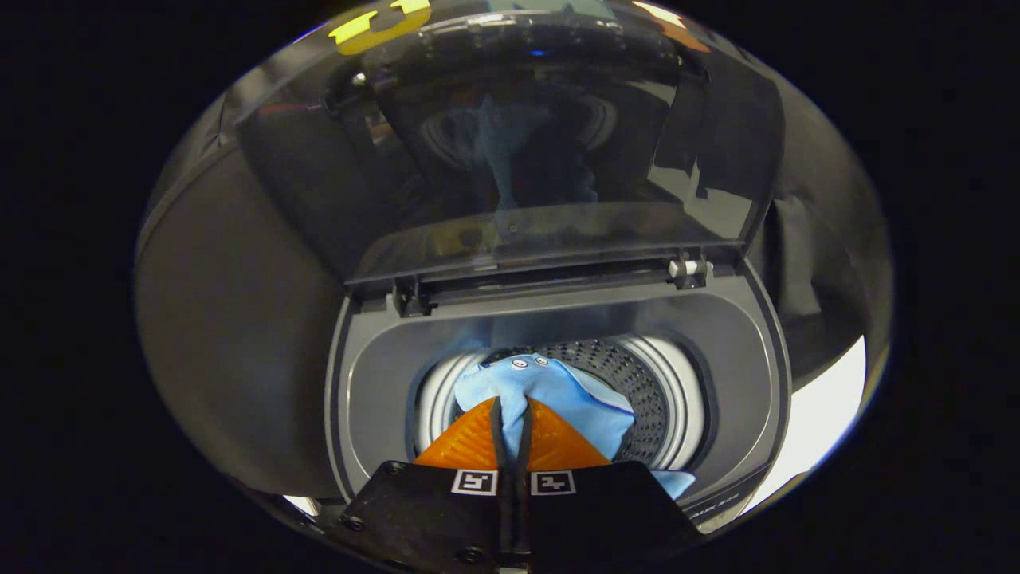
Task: Put the clothes into the washing machine and then close the washing machine lid.
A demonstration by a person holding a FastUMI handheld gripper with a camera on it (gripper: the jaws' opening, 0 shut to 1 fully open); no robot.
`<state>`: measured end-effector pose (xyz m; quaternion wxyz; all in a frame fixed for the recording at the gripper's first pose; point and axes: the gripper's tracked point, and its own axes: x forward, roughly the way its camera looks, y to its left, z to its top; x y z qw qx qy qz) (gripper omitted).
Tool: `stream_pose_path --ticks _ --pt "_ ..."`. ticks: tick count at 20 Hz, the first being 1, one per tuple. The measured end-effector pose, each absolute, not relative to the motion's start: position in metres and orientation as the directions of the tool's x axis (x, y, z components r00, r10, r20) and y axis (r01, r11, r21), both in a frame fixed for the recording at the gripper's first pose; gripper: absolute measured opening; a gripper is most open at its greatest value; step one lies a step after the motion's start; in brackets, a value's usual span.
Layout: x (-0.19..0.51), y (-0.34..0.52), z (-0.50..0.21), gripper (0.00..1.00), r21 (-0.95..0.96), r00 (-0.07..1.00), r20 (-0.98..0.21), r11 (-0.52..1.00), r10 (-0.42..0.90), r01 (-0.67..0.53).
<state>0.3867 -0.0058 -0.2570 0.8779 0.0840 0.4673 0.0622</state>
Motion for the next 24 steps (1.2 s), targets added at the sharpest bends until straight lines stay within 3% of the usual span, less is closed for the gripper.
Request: stream_pose_path --ticks 9,15,24 --pt "0.385 -0.017 -0.264 0.01 0.138 0.523 -0.844 0.99 0.118 0.0" --pt "0.371 -0.016 -0.27 0.97 0.122 0.498 -0.857 0.991 0.133 -0.055" --pt "0.371 -0.033 -0.201 0.96 0.17 0.617 -0.768 0.983 0.173 -0.064"
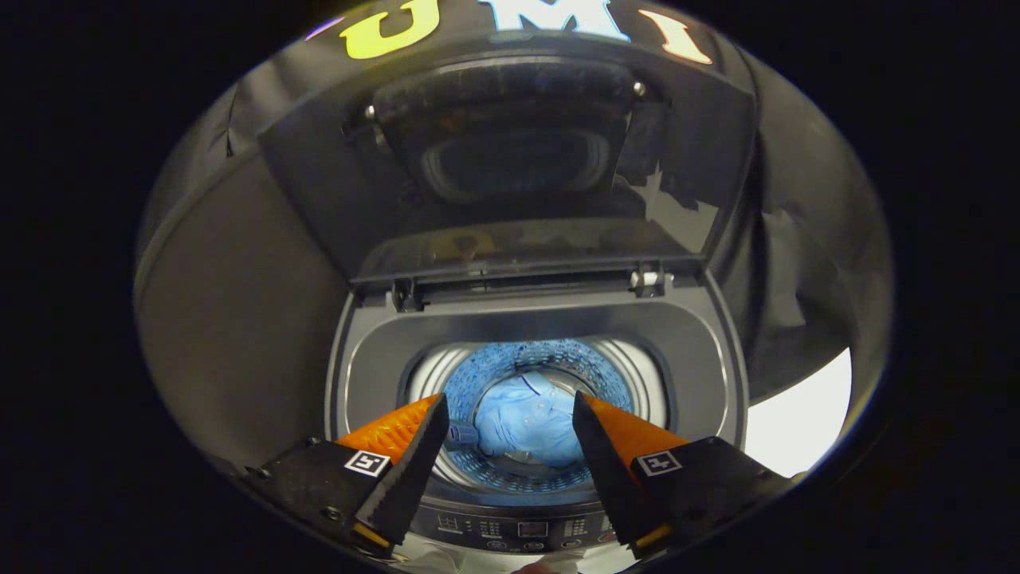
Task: Put the clothes into the washing machine and then close the washing machine lid.
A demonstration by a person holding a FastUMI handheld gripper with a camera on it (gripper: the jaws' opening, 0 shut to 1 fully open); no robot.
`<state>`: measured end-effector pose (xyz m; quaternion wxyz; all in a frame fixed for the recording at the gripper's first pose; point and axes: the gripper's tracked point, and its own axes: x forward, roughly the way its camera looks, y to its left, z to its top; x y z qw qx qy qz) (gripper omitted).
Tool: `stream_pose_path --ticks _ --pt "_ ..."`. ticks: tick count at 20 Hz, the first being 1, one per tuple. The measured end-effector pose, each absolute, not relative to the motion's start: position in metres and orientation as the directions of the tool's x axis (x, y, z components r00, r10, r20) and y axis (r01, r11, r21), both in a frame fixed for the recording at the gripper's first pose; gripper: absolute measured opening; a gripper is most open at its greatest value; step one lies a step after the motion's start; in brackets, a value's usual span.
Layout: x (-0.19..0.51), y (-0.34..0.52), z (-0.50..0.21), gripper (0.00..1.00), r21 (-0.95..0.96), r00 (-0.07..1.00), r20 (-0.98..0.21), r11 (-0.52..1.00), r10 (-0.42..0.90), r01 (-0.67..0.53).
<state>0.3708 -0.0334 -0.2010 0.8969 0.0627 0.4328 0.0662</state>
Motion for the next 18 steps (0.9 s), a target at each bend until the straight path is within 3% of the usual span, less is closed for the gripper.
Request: stream_pose_path --ticks 11,18 --pt "0.375 -0.056 -0.084 0.96 0.135 0.792 -0.58 0.981 0.19 -0.137" --pt "0.417 -0.045 -0.004 0.96 0.12 0.875 -0.437 0.978 0.207 -0.172"
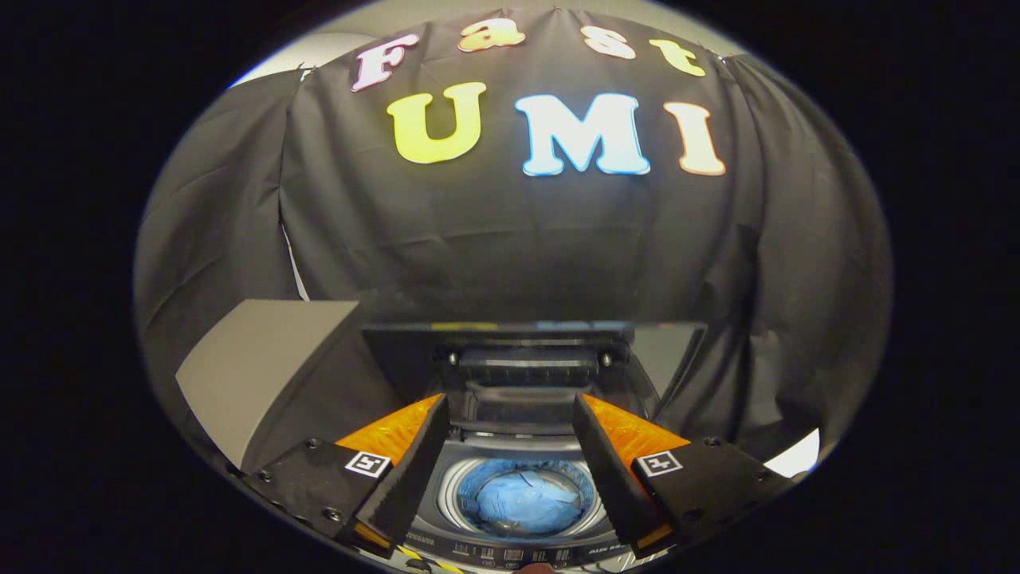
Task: Put the clothes into the washing machine and then close the washing machine lid.
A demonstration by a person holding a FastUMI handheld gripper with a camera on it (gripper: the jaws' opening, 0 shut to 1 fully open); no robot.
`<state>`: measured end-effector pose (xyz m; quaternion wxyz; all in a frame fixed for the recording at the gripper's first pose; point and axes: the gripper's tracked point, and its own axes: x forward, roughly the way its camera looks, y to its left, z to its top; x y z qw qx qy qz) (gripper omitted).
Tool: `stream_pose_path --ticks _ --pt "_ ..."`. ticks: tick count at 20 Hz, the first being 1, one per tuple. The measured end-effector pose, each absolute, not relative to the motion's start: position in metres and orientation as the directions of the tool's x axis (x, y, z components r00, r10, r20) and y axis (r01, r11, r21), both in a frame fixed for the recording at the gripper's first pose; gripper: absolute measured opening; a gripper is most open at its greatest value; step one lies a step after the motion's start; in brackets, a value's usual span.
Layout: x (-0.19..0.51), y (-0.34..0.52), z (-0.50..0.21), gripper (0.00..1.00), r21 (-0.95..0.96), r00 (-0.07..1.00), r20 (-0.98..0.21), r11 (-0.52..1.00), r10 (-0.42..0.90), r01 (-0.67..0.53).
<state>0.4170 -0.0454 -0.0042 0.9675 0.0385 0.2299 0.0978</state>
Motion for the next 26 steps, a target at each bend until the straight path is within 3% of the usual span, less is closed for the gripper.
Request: stream_pose_path --ticks 5,12,18,26 --pt "0.471 -0.031 0.039 0.96 0.107 0.919 -0.346 0.981 0.191 -0.163" --pt "0.539 -0.022 0.011 0.96 0.108 0.904 -0.399 0.987 0.151 -0.118" --pt "0.542 -0.019 -0.025 0.97 0.102 0.877 -0.459 0.989 0.14 -0.105" --pt "0.529 -0.02 -0.022 0.98 0.097 0.902 -0.404 0.988 0.153 -0.124"
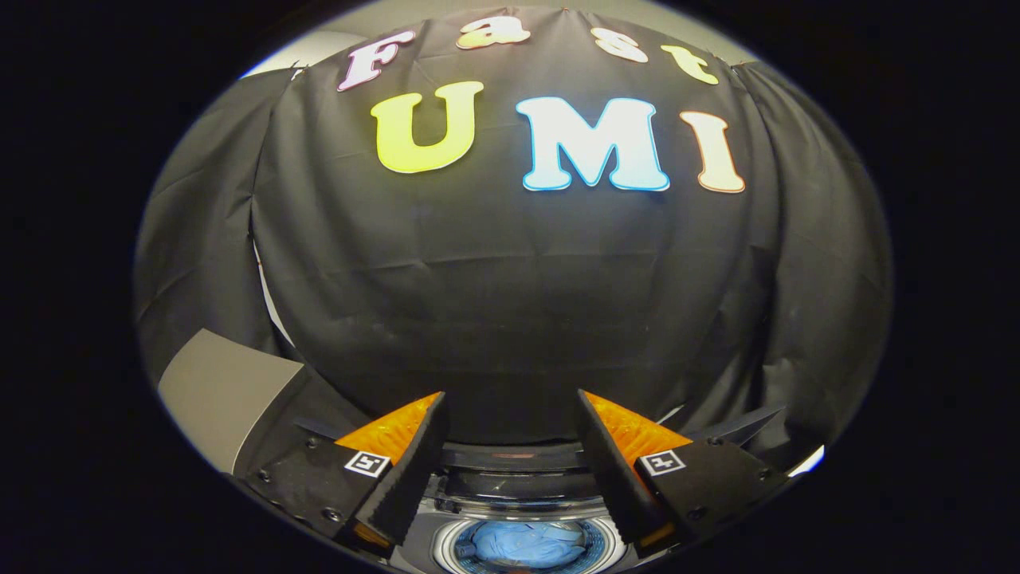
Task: Put the clothes into the washing machine and then close the washing machine lid.
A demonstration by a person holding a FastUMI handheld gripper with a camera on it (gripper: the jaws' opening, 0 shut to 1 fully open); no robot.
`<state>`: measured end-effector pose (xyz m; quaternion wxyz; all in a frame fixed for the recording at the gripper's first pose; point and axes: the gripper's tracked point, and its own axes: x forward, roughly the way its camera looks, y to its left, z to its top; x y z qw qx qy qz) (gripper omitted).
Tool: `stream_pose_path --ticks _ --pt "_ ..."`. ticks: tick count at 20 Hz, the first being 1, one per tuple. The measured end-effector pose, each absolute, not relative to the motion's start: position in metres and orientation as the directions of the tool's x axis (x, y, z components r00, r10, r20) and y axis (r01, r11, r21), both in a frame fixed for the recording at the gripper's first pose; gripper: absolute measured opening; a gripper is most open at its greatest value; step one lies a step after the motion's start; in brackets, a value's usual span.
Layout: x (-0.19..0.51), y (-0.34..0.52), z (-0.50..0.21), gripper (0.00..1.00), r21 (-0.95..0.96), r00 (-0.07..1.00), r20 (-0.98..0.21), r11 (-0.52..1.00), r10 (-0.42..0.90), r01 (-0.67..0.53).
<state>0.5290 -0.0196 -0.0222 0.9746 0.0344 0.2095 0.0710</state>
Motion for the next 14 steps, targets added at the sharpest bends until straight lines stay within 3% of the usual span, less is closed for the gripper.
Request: stream_pose_path --ticks 7,14 --pt "0.498 -0.021 -0.016 0.98 0.09 0.945 -0.283 0.986 0.163 -0.143" --pt "0.473 -0.022 -0.023 0.98 0.082 0.956 -0.25 0.987 0.153 -0.137"
